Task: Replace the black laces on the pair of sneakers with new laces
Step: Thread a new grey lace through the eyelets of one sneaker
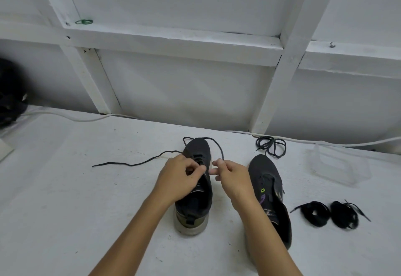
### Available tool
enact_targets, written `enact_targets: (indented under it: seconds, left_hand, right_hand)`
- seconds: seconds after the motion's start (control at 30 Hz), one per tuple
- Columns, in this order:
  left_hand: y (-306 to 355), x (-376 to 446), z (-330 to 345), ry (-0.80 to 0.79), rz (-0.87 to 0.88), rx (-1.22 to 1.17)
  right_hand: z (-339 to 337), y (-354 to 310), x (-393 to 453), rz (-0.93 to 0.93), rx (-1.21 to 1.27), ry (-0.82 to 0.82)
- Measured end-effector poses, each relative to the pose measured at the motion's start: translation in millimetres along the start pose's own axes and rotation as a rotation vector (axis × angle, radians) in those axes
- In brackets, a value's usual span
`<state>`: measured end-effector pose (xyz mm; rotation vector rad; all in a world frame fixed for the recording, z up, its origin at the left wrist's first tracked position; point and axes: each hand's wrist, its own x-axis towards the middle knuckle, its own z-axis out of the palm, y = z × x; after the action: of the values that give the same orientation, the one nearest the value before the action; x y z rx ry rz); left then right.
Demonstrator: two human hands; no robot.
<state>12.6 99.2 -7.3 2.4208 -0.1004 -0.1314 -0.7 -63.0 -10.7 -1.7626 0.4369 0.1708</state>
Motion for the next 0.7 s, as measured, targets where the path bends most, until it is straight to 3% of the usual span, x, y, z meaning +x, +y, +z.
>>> enact_targets:
  seconds: [0.13, 0.27, 0.43, 0.7]
  left_hand:
    - [-7.8, -0.5, 8.9, -0.103, -0.084, -0.091]
    - [-14.7, -2.4, 11.9, -0.121, -0.143, -0.258]
    - [-20.9, -4.2, 16.6, -0.121, -0.166, -0.36]
    - [-20.9, -3.7, 17.8, -0.11, -0.159, -0.377]
  right_hand:
    - [3.3, 9.0, -1.8, -0.006, 0.041, -0.009]
    - [4.7, 13.1, -3.5, -0.065, 0.224, 0.04]
    - [8.3, 12.0, -7.8, 0.014, 0.281, 0.041]
    - [16.4, 12.6, -2.8, 0.039, 0.177, 0.031]
